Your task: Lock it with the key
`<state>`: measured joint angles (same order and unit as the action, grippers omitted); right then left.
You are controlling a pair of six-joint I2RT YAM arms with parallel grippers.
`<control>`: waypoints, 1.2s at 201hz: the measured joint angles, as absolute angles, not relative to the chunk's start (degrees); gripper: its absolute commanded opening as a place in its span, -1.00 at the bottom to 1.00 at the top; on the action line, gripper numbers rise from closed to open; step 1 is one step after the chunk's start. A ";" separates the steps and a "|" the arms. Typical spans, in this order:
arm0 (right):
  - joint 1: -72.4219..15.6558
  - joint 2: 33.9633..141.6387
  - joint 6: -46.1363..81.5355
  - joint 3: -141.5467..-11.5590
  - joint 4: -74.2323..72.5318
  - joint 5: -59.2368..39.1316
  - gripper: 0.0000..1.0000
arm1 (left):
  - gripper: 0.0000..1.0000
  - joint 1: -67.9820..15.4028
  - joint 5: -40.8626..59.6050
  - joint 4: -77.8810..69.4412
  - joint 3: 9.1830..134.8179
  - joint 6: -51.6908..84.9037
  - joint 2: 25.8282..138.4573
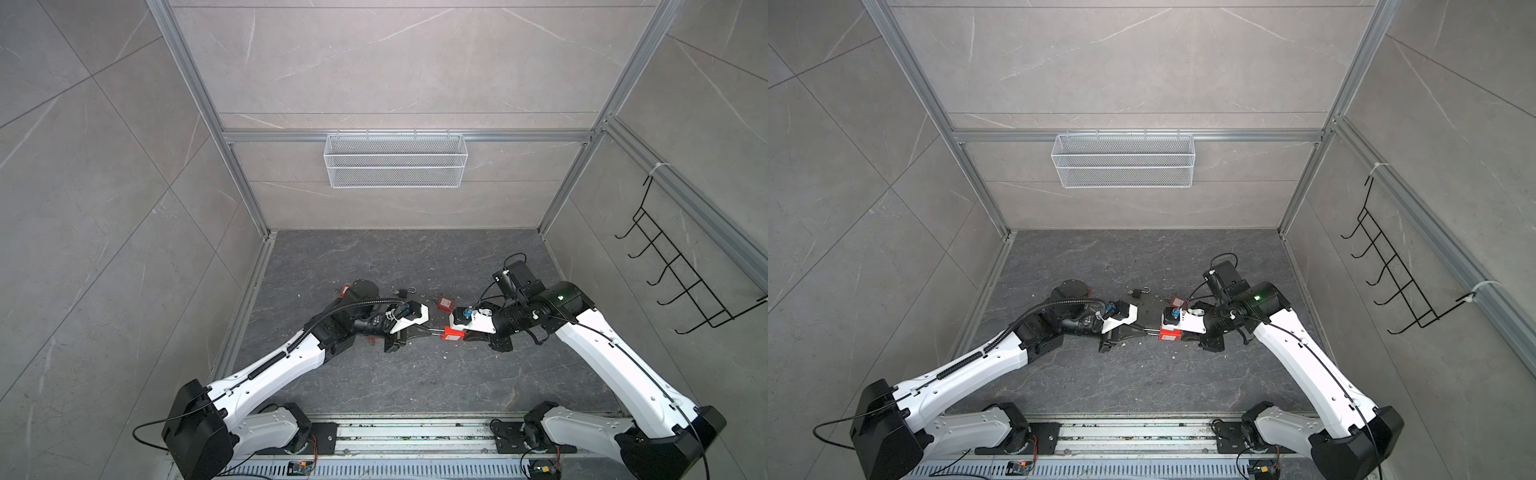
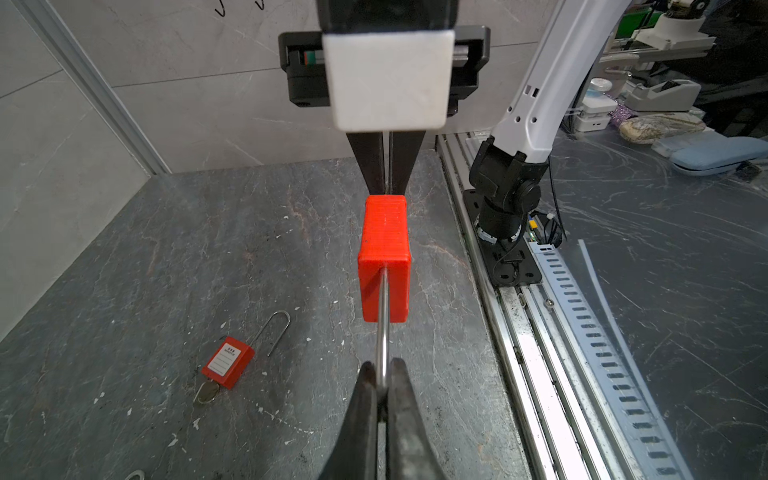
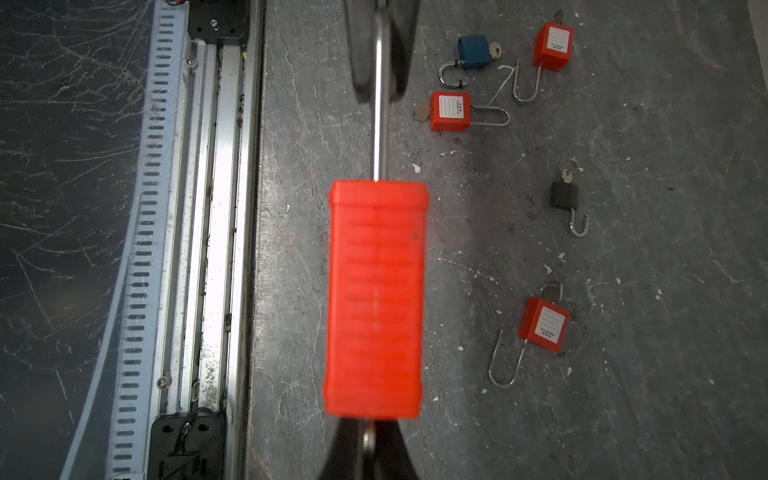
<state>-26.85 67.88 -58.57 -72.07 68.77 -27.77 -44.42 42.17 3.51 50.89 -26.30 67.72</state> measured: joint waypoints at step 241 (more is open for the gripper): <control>-20.10 60.53 -10.09 -55.70 48.01 -11.51 -1.00 | -1.00 -43.31 26.83 61.60 93.30 -48.18 109.14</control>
